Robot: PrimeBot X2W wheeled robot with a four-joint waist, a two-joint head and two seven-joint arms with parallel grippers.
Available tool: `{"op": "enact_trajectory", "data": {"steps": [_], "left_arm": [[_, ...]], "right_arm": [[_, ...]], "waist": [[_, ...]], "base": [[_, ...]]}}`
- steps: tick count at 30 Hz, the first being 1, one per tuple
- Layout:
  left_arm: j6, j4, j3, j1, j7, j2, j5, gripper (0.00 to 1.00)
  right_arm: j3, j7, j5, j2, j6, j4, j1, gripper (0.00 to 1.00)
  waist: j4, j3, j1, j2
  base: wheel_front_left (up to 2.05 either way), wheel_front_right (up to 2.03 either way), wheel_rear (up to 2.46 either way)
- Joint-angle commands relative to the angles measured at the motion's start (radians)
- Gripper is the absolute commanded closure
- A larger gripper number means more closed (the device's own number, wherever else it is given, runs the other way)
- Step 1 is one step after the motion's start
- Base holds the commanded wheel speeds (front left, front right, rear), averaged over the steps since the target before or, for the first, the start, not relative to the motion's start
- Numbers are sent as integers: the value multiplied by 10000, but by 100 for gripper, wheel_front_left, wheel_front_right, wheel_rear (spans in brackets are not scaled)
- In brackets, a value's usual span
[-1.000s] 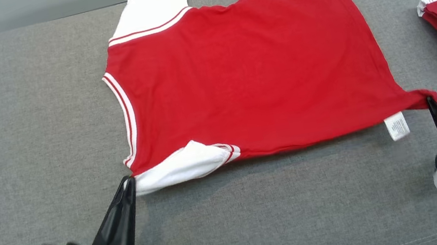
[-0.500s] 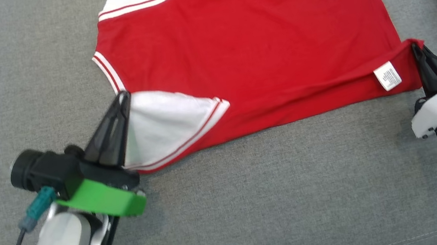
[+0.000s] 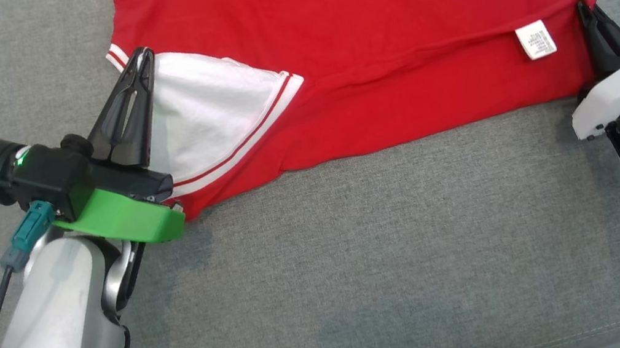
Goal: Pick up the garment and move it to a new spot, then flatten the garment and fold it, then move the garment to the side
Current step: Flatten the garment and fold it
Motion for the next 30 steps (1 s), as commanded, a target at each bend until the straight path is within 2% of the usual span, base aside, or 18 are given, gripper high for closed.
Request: {"op": "enact_trajectory", "data": {"steps": [1, 3, 4, 5, 6, 8, 12, 18, 24, 30], "left_arm": [[22, 77, 7, -146, -44, 16, -8, 100], [22, 216, -98, -238, -44, 14, -146, 100], [22, 279, -215, -293, -45, 37, -242, 65], [22, 406, -215, -336, -45, 51, -325, 0], [23, 463, -109, -439, -45, 47, -316, 0], [23, 484, 20, -515, -45, -18, -281, 0], [22, 387, 730, -297, -45, -318, -97, 0], [30, -9, 1954, 1460, -35, -1184, -476, 0], [9, 449, 1794, 3260, -37, -1687, -1398, 0], [5, 1215, 1404, 3781, 567, -1749, -1903, 0]], "right_arm": [[57, -70, 59, -8, -17, 148, -137, 100], [117, -65, 136, 18, -18, 377, -301, 100], [123, -61, 190, 35, -17, 446, -382, 83], [110, -62, 225, 56, -17, 426, -461, 57], [56, -64, 230, 44, -17, 386, -499, 4], [29, -65, 219, 37, -17, 332, -495, 0], [-232, -66, 157, -1, -17, -216, -253, 0], [-893, -59, 154, 171, -17, -1459, 833, 0], [-1586, -60, 237, 437, -17, -2172, 2154, 0], [-1731, -61, 176, 615, -17, -2397, 2746, 0]], "waist": [[-20, 135, 0, 0], [-13, 160, 0, 0], [-1, 160, 0, 0], [18, 155, 0, 0], [36, 152, 0, 0], [48, 143, 0, 0], [75, 24, 0, 0], [39, -442, 0, 0], [137, -979, 0, 0], [134, -1205, 0, 0]], "base": [[0, 0, 0], [0, 0, 0], [0, 0, 0], [0, 0, 0], [0, 0, 0], [0, 0, 0], [0, 0, 0], [0, 0, 0], [0, 0, 0], [0, 0, 0]]}}
